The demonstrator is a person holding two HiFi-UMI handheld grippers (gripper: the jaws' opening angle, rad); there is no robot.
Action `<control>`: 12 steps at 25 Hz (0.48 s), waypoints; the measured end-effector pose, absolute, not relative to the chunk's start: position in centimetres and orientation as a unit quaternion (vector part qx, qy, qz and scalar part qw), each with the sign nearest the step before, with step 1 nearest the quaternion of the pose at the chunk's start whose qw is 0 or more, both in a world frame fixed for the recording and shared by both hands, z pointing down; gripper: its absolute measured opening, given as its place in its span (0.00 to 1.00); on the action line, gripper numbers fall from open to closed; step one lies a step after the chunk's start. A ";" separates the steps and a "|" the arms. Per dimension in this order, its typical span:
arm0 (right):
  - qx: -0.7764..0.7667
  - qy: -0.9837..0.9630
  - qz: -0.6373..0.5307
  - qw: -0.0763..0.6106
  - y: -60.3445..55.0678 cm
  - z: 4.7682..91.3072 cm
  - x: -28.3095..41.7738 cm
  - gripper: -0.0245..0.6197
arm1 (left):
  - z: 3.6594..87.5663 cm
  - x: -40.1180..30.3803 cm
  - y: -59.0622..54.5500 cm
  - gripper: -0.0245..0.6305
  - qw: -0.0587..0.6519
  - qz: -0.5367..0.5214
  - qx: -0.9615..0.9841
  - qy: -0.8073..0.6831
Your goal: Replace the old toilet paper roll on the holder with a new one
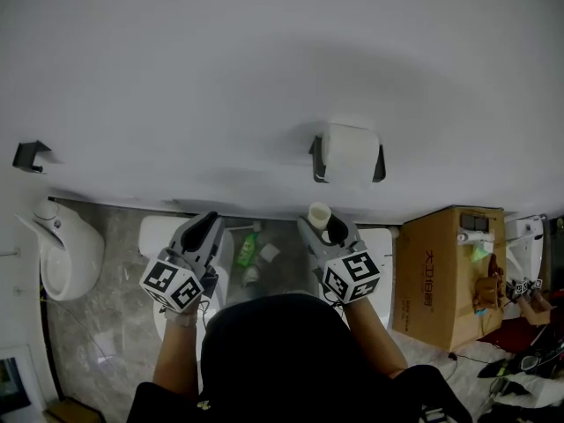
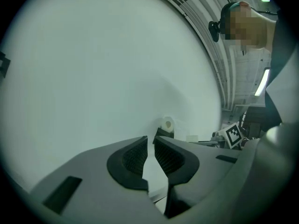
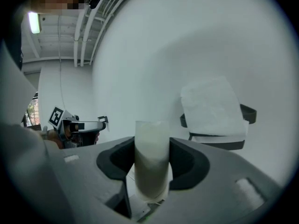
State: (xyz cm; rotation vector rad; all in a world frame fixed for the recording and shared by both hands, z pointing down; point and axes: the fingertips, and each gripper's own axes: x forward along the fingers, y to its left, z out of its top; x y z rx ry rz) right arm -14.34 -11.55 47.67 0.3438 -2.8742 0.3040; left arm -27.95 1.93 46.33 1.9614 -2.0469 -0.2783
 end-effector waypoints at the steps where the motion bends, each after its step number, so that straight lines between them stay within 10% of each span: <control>1: 0.110 -0.982 0.103 0.116 -11.1 47.7 -14.7 0.34 | 46.6 -28.0 2.5 0.12 0.148 -0.098 0.677 -0.714; 12: 0.064 -0.986 0.099 0.118 -8.1 47.9 -17.1 0.34 | 48.8 -28.0 6.3 0.06 0.175 -0.082 0.642 -0.742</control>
